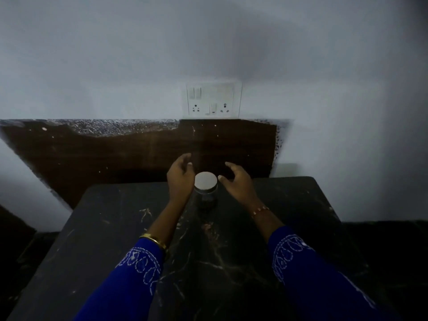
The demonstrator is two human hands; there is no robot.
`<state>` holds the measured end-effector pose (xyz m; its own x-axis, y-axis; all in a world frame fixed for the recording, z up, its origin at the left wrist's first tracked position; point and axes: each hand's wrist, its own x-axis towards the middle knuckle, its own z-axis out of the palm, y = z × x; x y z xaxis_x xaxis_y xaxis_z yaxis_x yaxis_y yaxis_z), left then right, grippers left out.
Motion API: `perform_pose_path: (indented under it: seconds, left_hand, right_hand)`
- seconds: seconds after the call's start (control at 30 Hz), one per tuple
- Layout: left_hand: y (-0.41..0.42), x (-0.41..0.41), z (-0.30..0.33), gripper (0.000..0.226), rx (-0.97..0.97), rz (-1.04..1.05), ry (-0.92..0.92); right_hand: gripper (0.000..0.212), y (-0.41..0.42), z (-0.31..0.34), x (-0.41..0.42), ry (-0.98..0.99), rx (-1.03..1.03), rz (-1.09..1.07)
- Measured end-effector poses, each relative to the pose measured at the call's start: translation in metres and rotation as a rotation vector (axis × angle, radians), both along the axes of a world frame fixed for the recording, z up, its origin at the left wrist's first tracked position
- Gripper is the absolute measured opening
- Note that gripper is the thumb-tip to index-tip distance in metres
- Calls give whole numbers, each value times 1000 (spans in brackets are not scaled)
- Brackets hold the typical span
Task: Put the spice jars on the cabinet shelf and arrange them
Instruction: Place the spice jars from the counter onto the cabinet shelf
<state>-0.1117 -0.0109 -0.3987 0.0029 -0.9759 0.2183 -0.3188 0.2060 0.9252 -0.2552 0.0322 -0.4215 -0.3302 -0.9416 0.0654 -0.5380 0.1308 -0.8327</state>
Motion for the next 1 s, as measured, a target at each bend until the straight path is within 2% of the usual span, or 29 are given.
perform_pose_path:
  seconds: [0.13, 0.33, 0.53, 0.67, 0.77, 0.87, 1.0]
  left_hand:
    - [-17, 13, -38, 36, 190, -20, -24]
    - [-35, 27, -83, 36, 339, -133, -68]
    - [-41, 35, -95, 37, 421, -183, -48]
    - [-37, 37, -95, 37, 437, -204, -12]
    - [-37, 41, -91, 33, 449, -209, 74]
    - [-30, 36, -74, 33, 491, -331, 95]
    - [-11, 22, -42, 45, 726, -529, 232]
  right_hand:
    - [68, -22, -29, 15, 158, 133, 100]
    - [90, -56, -55, 30, 288, 315, 191]
    - [90, -70, -62, 42, 339, 280, 104]
    - [85, -58, -57, 38, 122, 178, 59]
    - [76, -41, -43, 25, -184, 179, 109]
    - [58, -23, -28, 10, -519, 168, 220]
    - [48, -3, -9, -2, -743, 116, 238]
